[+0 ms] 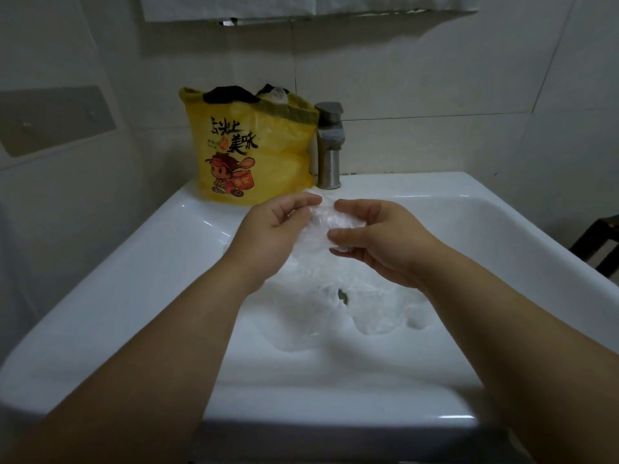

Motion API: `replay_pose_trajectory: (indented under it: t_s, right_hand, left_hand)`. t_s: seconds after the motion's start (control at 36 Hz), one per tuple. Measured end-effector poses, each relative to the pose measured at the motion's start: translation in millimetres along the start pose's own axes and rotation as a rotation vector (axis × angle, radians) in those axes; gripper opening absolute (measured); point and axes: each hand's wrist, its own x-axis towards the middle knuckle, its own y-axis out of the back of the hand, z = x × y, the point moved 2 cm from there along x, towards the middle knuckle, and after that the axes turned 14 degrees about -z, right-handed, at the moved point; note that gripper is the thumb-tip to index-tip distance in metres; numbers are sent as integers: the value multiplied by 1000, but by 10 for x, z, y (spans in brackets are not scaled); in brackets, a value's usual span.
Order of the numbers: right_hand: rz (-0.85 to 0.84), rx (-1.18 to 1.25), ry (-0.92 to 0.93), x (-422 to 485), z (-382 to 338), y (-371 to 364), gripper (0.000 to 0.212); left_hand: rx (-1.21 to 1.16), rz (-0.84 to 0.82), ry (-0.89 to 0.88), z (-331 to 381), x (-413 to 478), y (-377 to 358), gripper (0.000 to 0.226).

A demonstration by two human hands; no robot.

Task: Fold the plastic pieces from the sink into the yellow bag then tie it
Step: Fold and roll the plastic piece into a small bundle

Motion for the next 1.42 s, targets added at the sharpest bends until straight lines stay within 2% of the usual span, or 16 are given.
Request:
replay_pose_trajectory:
  t_s: [0.11, 0.19, 0.25, 0.36, 0.47, 0.56, 0.67, 0.75, 0.81, 1.03, 1.22, 1.31, 1.42]
  right_hand:
    - [67, -309, 26, -8, -4, 9, 67]
    - [119, -452, 88, -13, -2, 11, 66]
    - [153, -509, 136, -12, -5, 25, 62]
    - [193, -628, 209, -14, -16, 56, 55]
    - [196, -797, 231, -7, -12, 73, 51]
    - [209, -852, 212, -12, -15, 97, 43]
    - [230, -911, 218, -29, -31, 141, 17]
    - [200, -960, 248, -35, -49, 140, 20]
    - [170, -874, 251, -56, -74, 120, 25]
    - [136, -372, 280, -47, -109, 154, 7]
    - [179, -252, 192, -12, -76, 184, 11]
    - [149, -225, 163, -14, -69, 154, 13]
    - [59, -163, 97, -4, -39, 95, 13]
  left_hand:
    - [172, -17, 22, -14, -21, 14, 20]
    - [282, -6, 50, -23, -36, 12, 45]
    - [338, 21, 21, -10, -43, 4, 53]
    - [498, 145, -67, 8, -31, 44, 44]
    - [609, 139, -143, 20, -38, 57, 22]
    - [553, 107, -144, 14, -22, 54, 14]
    - [356, 45, -110, 14, -3, 35, 23]
    - [209, 16, -93, 23, -9, 34, 20]
    - [84, -6, -61, 22, -9, 32, 17]
    - [-98, -15, -40, 64, -1, 41, 22]
    - [-162, 23, 59, 26, 38, 57, 8]
    - [-225, -79, 126, 14, 52, 9, 27]
    - [-196, -101, 116, 1, 44, -31, 20]
